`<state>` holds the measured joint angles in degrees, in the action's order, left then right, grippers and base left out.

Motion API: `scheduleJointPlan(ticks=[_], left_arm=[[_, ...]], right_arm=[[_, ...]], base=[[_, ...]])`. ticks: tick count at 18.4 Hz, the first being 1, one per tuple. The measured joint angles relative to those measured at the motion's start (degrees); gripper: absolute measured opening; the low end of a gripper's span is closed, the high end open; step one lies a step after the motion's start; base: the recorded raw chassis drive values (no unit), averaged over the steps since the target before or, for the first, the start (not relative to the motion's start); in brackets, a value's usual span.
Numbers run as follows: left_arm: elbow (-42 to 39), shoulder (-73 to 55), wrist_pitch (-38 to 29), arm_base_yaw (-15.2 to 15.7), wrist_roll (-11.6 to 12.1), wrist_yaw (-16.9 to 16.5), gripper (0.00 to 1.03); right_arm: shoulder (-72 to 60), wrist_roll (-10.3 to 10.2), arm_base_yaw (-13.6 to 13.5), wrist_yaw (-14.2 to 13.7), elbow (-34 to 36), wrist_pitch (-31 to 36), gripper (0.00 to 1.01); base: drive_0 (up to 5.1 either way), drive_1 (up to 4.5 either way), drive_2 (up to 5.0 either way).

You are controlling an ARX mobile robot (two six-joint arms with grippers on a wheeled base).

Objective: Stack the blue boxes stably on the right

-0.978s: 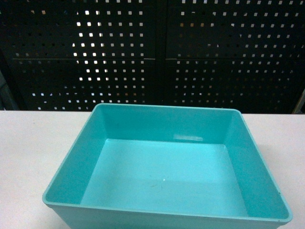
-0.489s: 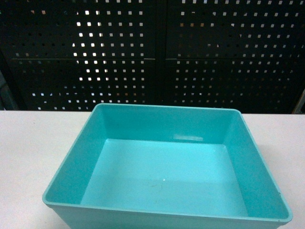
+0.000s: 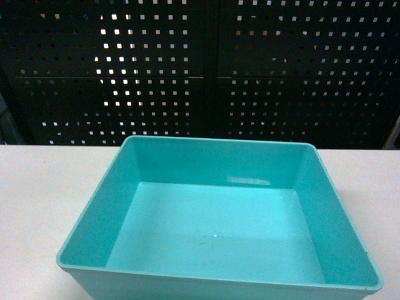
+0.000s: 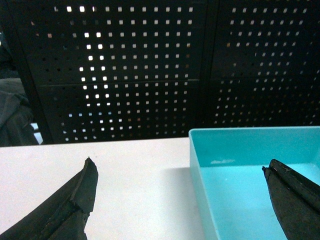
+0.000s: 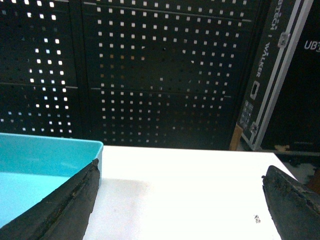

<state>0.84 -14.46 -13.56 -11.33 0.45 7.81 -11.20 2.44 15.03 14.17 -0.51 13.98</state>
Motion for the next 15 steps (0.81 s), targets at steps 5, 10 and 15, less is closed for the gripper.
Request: scheduleJointPlan(ticks=[5, 10, 15], left_arm=[[4.87, -12.96, -1.20, 12.76, 0.13, -14.36, 0.98], [15.34, -26.36, -1.53, 21.77, 0.63, -32.20, 0.98], [26.05, -38.88, -1.38, 15.21, 3.23, -29.16, 0.98]], right_arm=[[-20.22, 0.85, -0.87, 4.98, -3.45, 8.15, 0.98], [-29.83, 2.36, -8.92, 2.82, -13.00, 9.77, 0.98], [-38.64, 2.73, -16.44, -3.45, -20.22, 9.88, 0.98]], base=[[0.0, 0.00, 0.0], [0.0, 0.00, 0.0], [0.0, 0.00, 0.0]])
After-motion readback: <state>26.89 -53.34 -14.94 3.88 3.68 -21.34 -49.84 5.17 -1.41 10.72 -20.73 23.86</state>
